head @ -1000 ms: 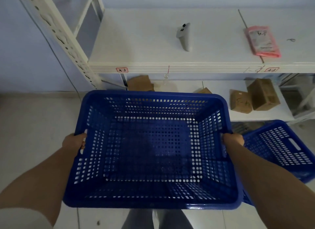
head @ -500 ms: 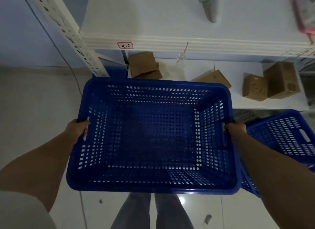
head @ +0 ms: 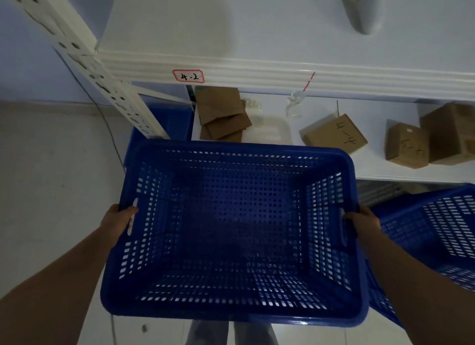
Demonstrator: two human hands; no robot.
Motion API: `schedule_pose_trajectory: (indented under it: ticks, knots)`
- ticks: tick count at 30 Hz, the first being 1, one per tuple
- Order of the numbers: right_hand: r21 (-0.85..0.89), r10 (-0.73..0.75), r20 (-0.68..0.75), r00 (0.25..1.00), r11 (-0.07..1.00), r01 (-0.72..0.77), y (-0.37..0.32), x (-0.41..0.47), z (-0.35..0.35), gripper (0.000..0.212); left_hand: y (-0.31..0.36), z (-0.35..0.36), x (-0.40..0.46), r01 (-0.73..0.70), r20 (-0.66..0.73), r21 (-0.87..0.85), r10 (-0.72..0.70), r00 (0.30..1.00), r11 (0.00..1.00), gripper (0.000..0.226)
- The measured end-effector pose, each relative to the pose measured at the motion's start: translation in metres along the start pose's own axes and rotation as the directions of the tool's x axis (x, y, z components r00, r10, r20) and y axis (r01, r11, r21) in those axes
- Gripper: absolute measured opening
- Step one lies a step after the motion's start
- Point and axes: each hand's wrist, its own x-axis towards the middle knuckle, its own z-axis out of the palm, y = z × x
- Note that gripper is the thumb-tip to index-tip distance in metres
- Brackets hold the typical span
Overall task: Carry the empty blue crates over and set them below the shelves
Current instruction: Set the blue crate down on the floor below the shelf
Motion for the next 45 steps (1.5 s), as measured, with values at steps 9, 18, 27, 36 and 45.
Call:
schedule_pose_trajectory:
  ticks: [9,18,27,36,45]
  knots:
    - [-0.213,-0.107,-0.106,0.989,0.974,0.082,0.009,-0.007,0.019,0.048,-0.007,0.002,0.01,-0.038,-0.064,0.11,0.045,0.997,0.993,0.042]
    - [-0.463,-0.103,0.003,0.995,0.882,0.093,0.001,-0.018,0.016,0.052,-0.015,-0.014,0.011,-0.004,-0.033,0.182,0.011,0.999,0.983,0.041]
    - [-0.432,-0.025,0.014,1.0,0.902,0.029,-0.005,-0.021,0.019,0.05,-0.012,-0.012,0.011,0.007,-0.038,0.255,0.003,0.999,0.967,0.042]
    - [-0.385,-0.026,-0.007,1.0,0.923,0.021,0.002,-0.015,0.025,0.047,-0.014,-0.004,0.013,-0.03,-0.11,0.342,0.072,0.991,0.939,0.037]
    - [-0.407,-0.145,-0.038,0.989,0.906,0.118,0.009,0.008,0.024,0.035,-0.013,-0.006,0.031,-0.122,-0.073,0.253,0.144,0.987,0.96,0.037]
